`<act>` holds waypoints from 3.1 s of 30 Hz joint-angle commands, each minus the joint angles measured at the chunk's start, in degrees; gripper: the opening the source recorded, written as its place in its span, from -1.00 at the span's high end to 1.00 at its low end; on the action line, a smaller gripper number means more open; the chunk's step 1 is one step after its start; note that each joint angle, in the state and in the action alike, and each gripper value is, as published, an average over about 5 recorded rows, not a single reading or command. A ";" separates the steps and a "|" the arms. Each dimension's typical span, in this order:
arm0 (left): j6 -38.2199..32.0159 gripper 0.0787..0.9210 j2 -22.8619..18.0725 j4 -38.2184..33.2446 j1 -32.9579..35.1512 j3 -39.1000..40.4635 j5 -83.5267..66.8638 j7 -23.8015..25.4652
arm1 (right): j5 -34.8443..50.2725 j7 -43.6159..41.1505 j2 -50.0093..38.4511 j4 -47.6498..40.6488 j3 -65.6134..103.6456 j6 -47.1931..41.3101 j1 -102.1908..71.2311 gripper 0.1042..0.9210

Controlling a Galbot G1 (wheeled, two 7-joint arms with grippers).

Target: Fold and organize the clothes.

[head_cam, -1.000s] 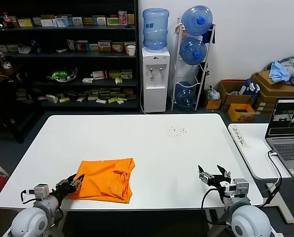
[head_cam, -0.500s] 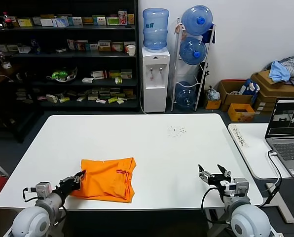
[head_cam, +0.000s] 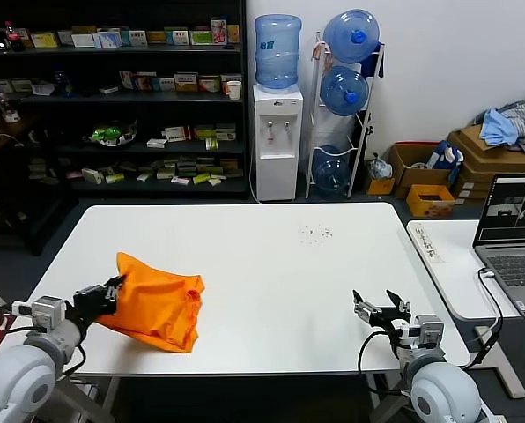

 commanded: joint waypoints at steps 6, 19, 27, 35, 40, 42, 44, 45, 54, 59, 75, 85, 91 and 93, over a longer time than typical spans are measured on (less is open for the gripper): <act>-1.29 0.91 12.67 18.52 4.76 -11.80 8.84 3.51 | -0.22 -0.55 -0.71 0.37 0.85 0.97 -0.38 -0.76; -0.34 0.91 11.49 9.66 3.70 -8.69 -6.19 0.23 | -1.54 -0.11 0.17 -0.42 1.21 0.63 -0.55 -0.76; -0.18 0.91 -8.87 -11.52 -15.58 21.96 -37.32 -18.18 | -6.37 -0.98 2.44 -7.29 1.58 2.18 -0.35 -0.76; -2.50 0.91 -28.95 0.39 -31.96 36.57 -34.50 -22.14 | -7.56 -0.09 4.50 -6.88 3.35 1.46 -1.80 -0.76; -2.06 0.91 -34.33 5.18 -33.77 38.94 -27.80 -21.82 | -7.69 0.44 5.25 -6.15 3.67 1.02 -1.99 -0.76; -2.02 0.91 -35.25 6.44 -33.73 39.08 -25.78 -21.29 | -7.69 0.48 5.41 -6.04 3.65 1.02 -2.03 -0.76; -1.99 0.91 -35.78 7.24 -33.51 39.09 -24.62 -21.04 | -7.68 0.44 5.50 -5.99 3.52 1.12 -2.03 -0.76; -2.00 0.91 -35.93 7.46 -33.37 39.10 -24.17 -20.92 | -7.66 0.42 5.54 -5.97 3.44 1.17 -2.01 -0.76; -1.39 0.91 -35.72 7.58 -31.68 39.24 -22.98 -20.17 | -7.19 -0.43 4.97 -4.72 3.10 2.19 -1.73 -0.76; -0.67 0.91 -35.39 6.90 -30.72 39.53 -23.14 -19.78 | -7.22 -1.31 4.48 -4.20 3.38 3.43 -1.72 -0.76; -0.66 0.88 -35.07 5.54 -29.72 37.73 -21.70 -14.92 | -7.59 -5.54 4.34 -3.24 4.04 9.30 -1.07 -0.76; -14.68 0.26 -28.35 1.62 -11.41 24.95 7.19 11.32 | -13.81 -15.38 5.37 0.11 7.36 18.19 -3.97 -0.76; -29.70 -0.15 -31.09 4.96 5.80 6.93 17.13 21.36 | -16.04 -19.61 6.24 0.44 12.62 23.75 -11.56 -0.76; -33.14 -0.30 -32.41 6.37 8.89 4.35 19.48 23.79 | -15.70 -20.97 6.35 -0.93 14.01 25.04 -12.99 -0.76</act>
